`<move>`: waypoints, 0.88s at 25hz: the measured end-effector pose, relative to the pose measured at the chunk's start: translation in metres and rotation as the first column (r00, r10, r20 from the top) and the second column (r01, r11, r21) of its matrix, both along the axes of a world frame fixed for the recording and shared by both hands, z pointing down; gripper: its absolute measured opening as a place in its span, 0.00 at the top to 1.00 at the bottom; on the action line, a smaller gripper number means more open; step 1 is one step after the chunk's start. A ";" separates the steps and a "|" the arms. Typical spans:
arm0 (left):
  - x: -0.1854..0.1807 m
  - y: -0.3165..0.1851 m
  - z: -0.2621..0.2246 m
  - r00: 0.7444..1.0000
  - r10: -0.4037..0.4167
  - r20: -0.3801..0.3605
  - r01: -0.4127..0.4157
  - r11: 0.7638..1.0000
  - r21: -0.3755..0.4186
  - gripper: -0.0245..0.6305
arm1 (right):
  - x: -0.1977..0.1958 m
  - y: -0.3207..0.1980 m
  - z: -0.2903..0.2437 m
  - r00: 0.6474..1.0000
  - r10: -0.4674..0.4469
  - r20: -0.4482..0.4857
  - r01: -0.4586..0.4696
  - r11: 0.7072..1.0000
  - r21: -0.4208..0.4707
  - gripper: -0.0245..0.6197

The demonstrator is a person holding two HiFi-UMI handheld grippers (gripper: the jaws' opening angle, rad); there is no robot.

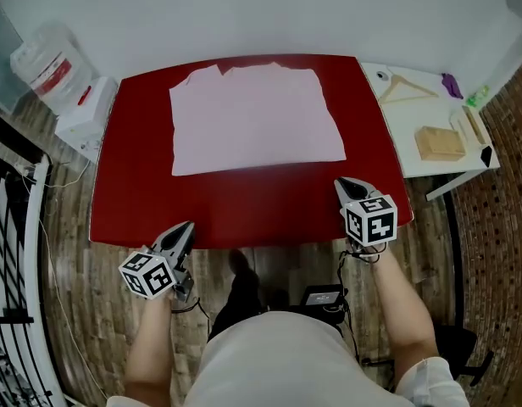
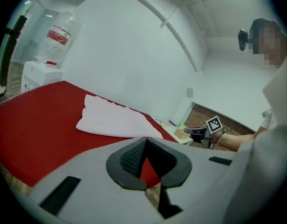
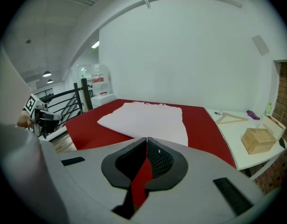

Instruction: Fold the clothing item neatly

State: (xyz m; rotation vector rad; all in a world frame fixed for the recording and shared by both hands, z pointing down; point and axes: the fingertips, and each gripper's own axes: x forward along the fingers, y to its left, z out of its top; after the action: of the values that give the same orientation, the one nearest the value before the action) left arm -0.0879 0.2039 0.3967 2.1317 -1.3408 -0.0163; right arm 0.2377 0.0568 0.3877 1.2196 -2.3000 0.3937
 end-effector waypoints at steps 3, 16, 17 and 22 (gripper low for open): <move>0.012 0.016 -0.010 1.000 -0.011 0.012 0.011 1.000 0.024 0.95 | 0.003 0.015 -0.013 0.999 -0.013 0.045 0.012 1.000 0.019 0.93; 0.042 0.085 -0.048 1.000 -0.023 0.000 0.023 0.996 0.086 0.95 | -0.005 0.092 -0.058 0.984 -0.082 0.157 0.072 0.995 0.064 0.93; 0.044 0.088 -0.049 1.000 -0.015 0.000 0.015 0.996 0.087 0.95 | -0.007 0.098 -0.061 0.982 -0.084 0.166 0.073 0.995 0.069 0.93; 0.040 0.101 -0.052 1.000 0.009 -0.002 -0.009 0.996 0.086 0.95 | -0.013 0.123 -0.076 0.971 -0.063 0.229 0.046 0.996 0.080 0.93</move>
State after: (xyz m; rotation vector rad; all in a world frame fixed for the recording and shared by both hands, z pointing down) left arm -0.0478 0.3054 0.3443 2.2081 -1.3509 -0.0738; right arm 0.2242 0.1797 0.3118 1.1972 -2.5612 0.4562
